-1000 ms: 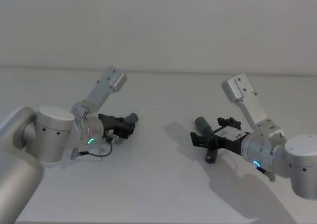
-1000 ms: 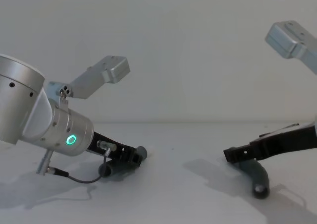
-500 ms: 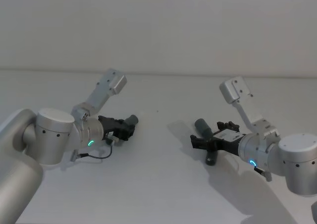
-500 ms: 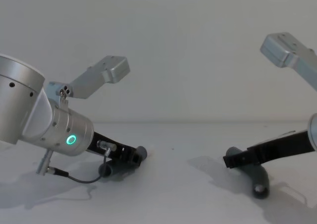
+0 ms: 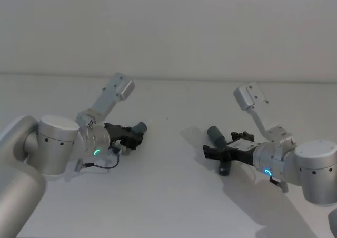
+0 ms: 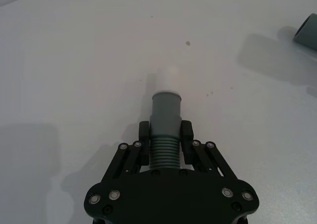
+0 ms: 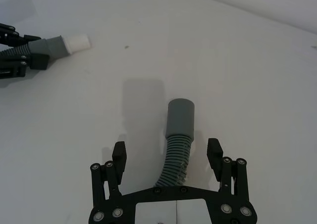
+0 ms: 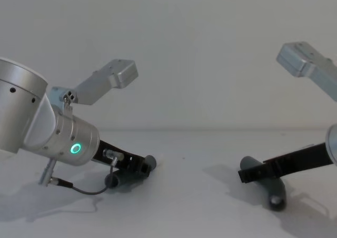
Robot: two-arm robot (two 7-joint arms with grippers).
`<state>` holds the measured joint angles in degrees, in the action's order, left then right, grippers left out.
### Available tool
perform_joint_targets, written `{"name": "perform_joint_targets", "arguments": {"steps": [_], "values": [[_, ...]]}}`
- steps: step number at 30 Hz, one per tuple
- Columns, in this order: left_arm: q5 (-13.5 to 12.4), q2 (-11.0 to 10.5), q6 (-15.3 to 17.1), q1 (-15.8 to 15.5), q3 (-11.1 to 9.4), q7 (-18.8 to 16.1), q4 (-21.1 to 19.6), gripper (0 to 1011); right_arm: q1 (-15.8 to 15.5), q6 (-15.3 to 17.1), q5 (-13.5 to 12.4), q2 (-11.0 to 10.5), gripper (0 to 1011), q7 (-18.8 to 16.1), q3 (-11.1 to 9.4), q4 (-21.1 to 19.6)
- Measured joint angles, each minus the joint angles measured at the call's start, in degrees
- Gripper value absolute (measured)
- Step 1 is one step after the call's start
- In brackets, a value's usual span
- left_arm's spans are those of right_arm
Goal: Use both hands to pick up one end of the pipe from the table, align the ends, and insert them.
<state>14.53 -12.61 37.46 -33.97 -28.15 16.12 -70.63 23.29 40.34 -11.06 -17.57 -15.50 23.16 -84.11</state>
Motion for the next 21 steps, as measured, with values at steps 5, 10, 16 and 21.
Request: {"name": "perform_joint_targets", "arguments": {"steps": [5, 10, 16, 21], "values": [[0.00, 0.00, 0.00, 0.00, 0.00, 0.00, 0.00, 356, 0.18, 0.59, 0.05, 0.25, 1001, -0.28, -0.16, 0.50], [0.00, 0.00, 0.00, 0.00, 0.00, 0.00, 0.00, 356, 0.23, 1.22, 0.15, 0.56, 1001, -0.38, -0.31, 0.86], [0.00, 0.00, 0.00, 0.00, 0.00, 0.00, 0.00, 356, 0.22, 1.72, 0.23, 0.88, 1001, -0.39, -0.52, 1.04], [0.00, 0.00, 0.00, 0.00, -0.01, 0.00, 0.00, 356, 0.15, 2.04, 0.38, 1.15, 1001, -0.39, -0.70, 1.17]]}}
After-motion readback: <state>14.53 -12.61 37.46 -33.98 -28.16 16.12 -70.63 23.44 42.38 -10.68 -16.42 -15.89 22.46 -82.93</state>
